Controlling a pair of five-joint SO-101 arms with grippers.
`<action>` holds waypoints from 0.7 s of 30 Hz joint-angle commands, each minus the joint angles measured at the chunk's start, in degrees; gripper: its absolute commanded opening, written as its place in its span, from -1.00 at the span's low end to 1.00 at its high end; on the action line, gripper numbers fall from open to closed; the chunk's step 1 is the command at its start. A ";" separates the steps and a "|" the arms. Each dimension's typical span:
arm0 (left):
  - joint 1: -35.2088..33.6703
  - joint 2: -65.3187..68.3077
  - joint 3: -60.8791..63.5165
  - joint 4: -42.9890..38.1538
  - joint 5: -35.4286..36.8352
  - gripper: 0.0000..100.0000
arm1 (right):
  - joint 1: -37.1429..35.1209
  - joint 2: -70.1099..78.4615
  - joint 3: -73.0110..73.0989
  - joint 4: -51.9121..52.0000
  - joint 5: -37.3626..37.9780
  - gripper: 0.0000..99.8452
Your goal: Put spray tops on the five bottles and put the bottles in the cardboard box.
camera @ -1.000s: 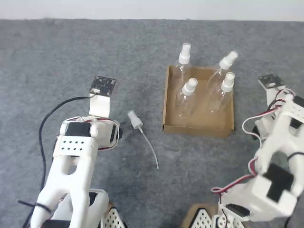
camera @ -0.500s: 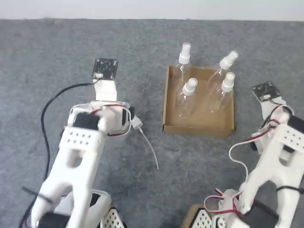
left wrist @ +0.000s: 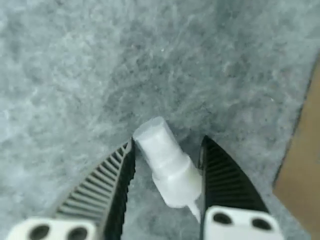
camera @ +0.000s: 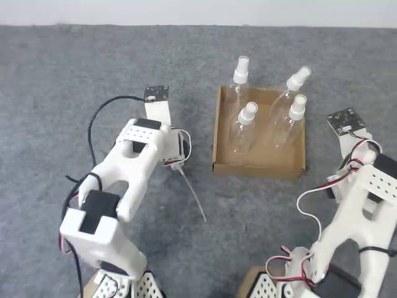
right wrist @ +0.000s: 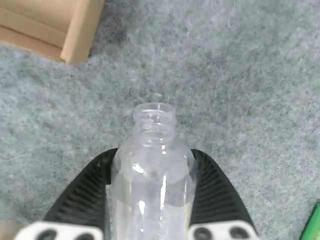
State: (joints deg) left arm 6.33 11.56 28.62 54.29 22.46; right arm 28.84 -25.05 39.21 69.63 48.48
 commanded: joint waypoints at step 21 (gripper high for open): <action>-1.85 -23.56 -1.19 9.23 -12.22 -0.97 | 0.04 -9.36 -1.93 1.01 -0.18 -0.99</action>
State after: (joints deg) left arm 5.54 1.01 27.47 61.41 10.95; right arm 28.84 -28.57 39.21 69.98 48.48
